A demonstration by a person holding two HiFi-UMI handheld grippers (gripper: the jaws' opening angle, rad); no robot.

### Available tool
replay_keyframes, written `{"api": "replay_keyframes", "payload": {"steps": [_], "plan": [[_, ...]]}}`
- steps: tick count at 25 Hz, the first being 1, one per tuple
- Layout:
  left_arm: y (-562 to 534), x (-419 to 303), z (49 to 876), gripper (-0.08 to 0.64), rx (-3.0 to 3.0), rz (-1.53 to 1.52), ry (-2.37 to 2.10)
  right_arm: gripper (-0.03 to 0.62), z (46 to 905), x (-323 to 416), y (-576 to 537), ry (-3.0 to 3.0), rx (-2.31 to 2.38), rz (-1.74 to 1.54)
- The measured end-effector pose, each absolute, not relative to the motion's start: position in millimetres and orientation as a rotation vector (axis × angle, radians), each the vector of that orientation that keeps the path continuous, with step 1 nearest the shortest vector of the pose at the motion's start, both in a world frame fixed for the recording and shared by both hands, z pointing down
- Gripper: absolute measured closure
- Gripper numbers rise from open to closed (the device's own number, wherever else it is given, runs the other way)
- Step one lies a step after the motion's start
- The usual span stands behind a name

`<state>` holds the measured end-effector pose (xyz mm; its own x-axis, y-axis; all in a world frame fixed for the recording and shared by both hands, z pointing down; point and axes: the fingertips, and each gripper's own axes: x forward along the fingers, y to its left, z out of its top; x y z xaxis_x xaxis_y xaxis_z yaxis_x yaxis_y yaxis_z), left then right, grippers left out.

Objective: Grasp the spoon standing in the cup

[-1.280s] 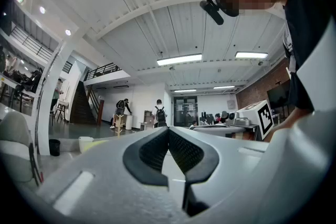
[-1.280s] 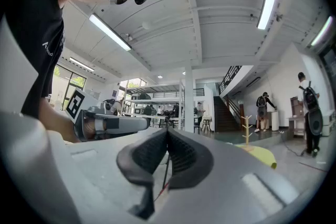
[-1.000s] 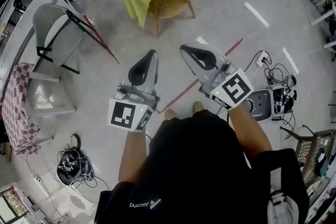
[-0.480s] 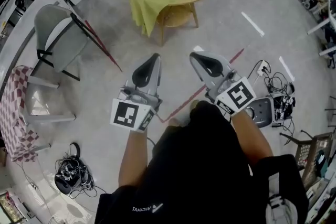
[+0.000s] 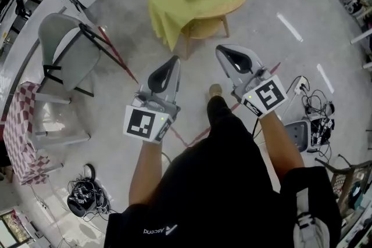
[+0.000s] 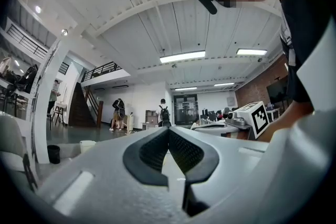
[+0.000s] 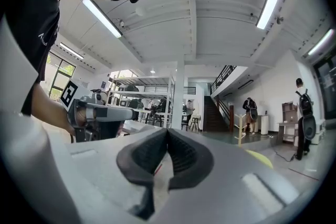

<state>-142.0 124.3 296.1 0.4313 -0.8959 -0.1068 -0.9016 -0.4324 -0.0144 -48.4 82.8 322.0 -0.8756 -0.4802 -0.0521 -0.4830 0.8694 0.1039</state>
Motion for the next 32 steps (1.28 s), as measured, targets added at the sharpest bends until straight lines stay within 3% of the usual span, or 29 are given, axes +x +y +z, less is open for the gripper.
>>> {"api": "replay_keyframes", "payload": {"steps": [8, 16, 23, 32], "plan": [[-60.5, -154.1, 316.2, 0.551, -2.598, 0.029, 1.667, 0.589, 350.7, -62.1, -113.3, 3.109, -0.763, 0.246], [-207.7, -162.3, 344.7, 0.551, -2.582, -0.026, 1.749, 0.507, 417.7, -81.1, -267.8, 3.317, -0.661, 0.373], [-268.7, -179.8, 369.8, 0.551, -2.606, -0.058, 1.809, 0.433, 475.3, -101.5, -328.5, 3.483, -0.642, 0.484], [-298.2, -190.5, 394.8, 0.551, -2.737, -0.080, 1.728, 0.423, 530.3, -132.9, -360.1, 3.649, -0.664, 0.734]]}}
